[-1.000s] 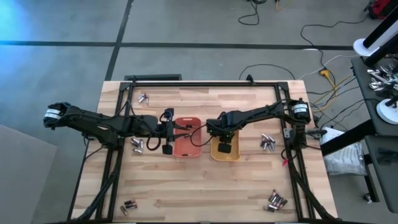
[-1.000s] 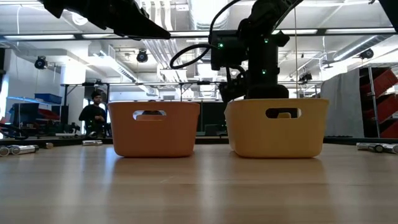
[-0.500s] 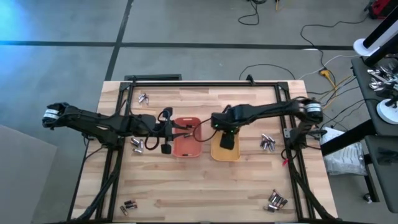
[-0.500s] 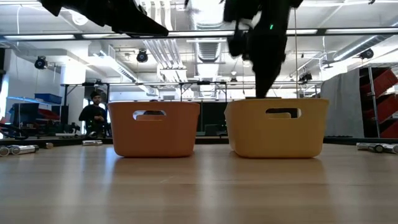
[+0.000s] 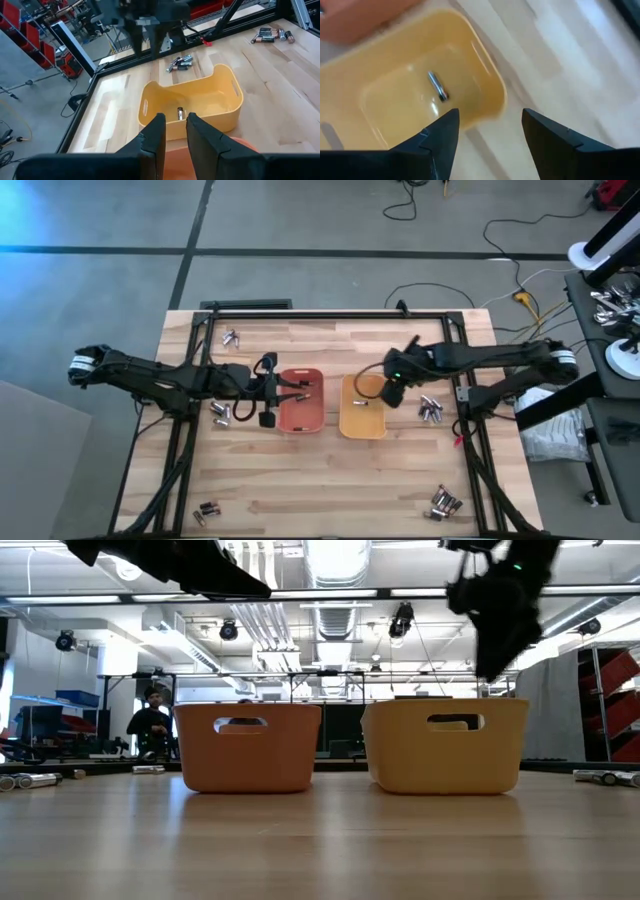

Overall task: Sort batteries
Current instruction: Put the black-silver battery into the yellow bin, then put the brown-black battery into the orange bin

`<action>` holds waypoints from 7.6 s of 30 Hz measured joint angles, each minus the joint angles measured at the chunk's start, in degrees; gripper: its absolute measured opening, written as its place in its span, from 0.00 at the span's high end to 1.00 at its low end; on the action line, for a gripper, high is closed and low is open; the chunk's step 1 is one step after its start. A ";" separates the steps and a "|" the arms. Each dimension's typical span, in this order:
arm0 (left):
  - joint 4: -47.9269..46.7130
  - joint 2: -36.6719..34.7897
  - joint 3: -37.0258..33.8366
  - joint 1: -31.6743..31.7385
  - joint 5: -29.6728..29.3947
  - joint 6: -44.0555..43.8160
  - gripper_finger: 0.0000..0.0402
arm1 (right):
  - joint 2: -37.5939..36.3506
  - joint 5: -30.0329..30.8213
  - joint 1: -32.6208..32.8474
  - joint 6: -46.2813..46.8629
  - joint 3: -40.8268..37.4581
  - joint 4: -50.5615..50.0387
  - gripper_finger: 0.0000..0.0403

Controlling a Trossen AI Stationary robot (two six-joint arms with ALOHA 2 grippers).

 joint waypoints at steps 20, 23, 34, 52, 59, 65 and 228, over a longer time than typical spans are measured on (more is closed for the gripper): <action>7.06 0.76 -3.26 2.59 18.52 3.85 0.85 | -14.00 0.89 1.01 23.35 -17.52 -2.52 0.44; 11.65 -1.19 -6.96 5.99 18.55 2.05 0.85 | -13.80 0.91 1.01 23.43 -17.52 -2.55 0.43; 15.85 -9.35 -14.14 15.43 18.47 -3.87 0.85 | -13.64 0.85 1.11 20.42 -14.73 -2.73 0.39; 38.36 -9.51 -25.75 21.69 23.04 -9.68 0.85 | -10.42 -2.11 11.28 29.85 -17.03 -4.25 0.46; 38.31 -8.70 -25.58 22.14 21.14 -9.91 0.85 | -8.89 -2.08 9.34 28.68 -17.18 -4.52 0.46; 39.68 -7.52 -25.58 22.15 20.79 -10.52 0.85 | -8.69 -2.40 4.99 26.99 -17.17 -4.53 0.46; 47.49 4.52 -20.83 23.63 16.57 -11.78 0.85 | 21.82 -2.40 4.74 -19.59 13.03 -4.48 0.54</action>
